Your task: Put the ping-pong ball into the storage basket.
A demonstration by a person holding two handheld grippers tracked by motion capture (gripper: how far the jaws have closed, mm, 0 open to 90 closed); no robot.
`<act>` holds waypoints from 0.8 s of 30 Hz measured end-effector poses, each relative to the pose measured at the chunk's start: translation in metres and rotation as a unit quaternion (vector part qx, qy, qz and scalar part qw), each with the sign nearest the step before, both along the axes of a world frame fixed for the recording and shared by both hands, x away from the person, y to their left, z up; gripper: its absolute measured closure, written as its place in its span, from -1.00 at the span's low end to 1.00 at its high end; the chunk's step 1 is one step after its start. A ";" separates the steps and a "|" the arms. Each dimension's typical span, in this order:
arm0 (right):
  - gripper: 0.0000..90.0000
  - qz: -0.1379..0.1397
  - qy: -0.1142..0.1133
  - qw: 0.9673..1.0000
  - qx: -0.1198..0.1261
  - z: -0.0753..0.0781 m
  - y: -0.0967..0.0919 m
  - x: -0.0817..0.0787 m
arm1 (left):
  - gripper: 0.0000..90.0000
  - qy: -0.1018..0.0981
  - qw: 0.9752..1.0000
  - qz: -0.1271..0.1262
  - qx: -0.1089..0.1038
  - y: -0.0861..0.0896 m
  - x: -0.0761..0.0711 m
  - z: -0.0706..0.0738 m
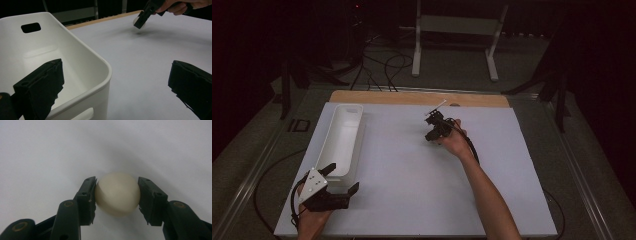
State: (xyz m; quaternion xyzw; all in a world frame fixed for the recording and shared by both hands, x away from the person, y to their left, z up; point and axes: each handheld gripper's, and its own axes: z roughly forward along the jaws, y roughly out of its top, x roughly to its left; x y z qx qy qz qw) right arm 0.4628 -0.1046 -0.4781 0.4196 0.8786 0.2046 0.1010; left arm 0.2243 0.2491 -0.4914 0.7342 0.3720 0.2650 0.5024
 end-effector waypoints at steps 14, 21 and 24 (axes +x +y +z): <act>0.11 0.010 -0.008 1.000 0.003 0.007 0.001 -0.005 | -0.98 0.000 1.000 0.000 0.000 0.000 0.000 0.000; 0.11 0.012 -0.013 1.000 0.006 0.011 -0.001 -0.005 | -0.98 0.000 1.000 0.000 0.000 0.000 0.000 0.000; 0.11 0.010 -0.014 1.000 0.009 0.013 -0.002 -0.006 | -0.98 0.000 1.000 0.000 0.000 0.000 0.000 0.000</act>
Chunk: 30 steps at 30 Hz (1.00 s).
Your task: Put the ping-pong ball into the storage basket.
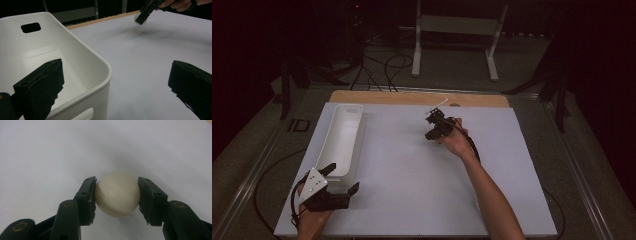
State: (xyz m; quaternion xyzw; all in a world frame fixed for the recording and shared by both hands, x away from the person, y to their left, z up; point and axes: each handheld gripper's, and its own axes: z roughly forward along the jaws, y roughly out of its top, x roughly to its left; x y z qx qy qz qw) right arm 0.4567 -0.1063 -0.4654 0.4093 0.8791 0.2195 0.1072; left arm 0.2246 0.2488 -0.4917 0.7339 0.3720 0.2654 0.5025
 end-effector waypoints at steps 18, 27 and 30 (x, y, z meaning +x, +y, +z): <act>0.11 0.012 -0.015 1.000 0.007 0.018 0.006 -0.003 | -0.98 0.000 1.000 0.000 0.000 0.000 0.000 0.000; 0.11 0.017 -0.020 1.000 0.007 0.024 0.007 -0.005 | -0.98 0.000 1.000 0.000 0.000 0.000 0.000 0.000; 0.11 0.018 -0.022 1.000 0.008 0.025 0.008 -0.005 | -0.98 0.000 1.000 0.000 0.000 0.000 0.000 0.000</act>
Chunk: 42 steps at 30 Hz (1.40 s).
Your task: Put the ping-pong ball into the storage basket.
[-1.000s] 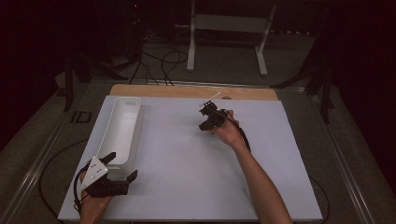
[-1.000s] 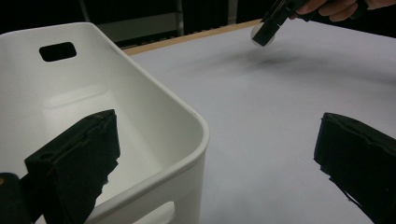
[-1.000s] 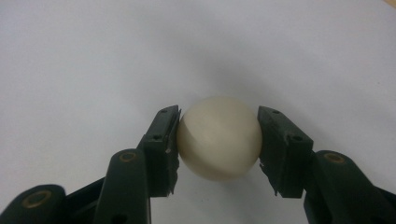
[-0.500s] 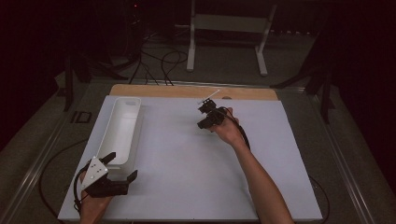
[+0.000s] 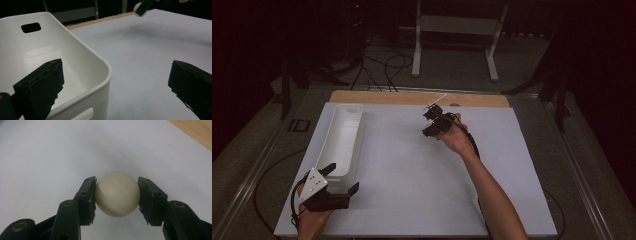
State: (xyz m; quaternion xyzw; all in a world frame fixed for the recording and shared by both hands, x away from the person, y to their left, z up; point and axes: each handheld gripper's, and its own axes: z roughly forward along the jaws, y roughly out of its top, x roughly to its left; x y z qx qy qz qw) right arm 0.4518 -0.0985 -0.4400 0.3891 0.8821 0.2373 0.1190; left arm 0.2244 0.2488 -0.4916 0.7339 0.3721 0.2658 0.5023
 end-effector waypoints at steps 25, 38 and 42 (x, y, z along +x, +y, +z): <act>0.11 0.027 -0.015 0.999 0.013 0.017 0.016 -0.007 | -0.98 0.000 1.000 0.000 0.000 0.000 0.000 0.000; 0.12 0.041 -0.022 0.999 0.014 0.024 0.025 -0.010 | -0.98 0.000 1.000 -0.001 -0.001 0.000 0.000 0.000; 0.12 0.046 -0.024 0.999 0.015 0.026 0.026 -0.011 | -0.98 0.000 1.000 -0.001 -0.001 0.000 0.000 0.000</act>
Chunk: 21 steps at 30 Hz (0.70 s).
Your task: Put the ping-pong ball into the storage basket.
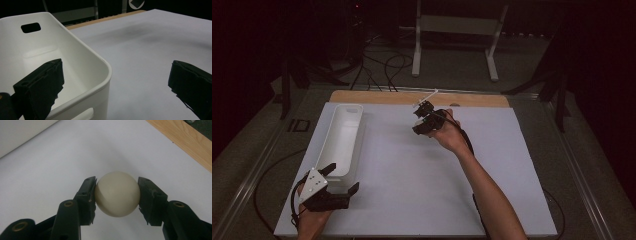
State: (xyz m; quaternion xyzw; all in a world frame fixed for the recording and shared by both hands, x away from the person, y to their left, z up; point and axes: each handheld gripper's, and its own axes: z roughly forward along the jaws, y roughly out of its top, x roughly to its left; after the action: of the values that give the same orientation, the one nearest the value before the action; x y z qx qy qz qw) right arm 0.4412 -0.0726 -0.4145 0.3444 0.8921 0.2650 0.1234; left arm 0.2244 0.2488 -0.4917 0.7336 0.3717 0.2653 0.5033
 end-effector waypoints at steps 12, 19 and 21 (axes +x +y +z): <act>0.12 0.016 -0.006 1.000 0.003 0.006 0.010 -0.005 | -0.98 0.000 1.000 0.000 0.002 0.000 0.000 0.000; 0.12 0.020 -0.007 1.000 0.008 0.009 0.013 -0.007 | -0.98 0.001 1.000 -0.001 0.002 0.000 0.000 0.000; 0.12 0.022 -0.008 1.000 0.008 0.009 0.013 -0.007 | -0.98 0.000 1.000 -0.001 0.002 0.000 0.000 0.000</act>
State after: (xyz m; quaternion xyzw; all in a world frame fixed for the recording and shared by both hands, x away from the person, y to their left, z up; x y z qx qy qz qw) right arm 0.4344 -0.0592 -0.4056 0.3237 0.8964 0.2771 0.1218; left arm 0.2244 0.2492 -0.4915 0.7351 0.3707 0.2654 0.5017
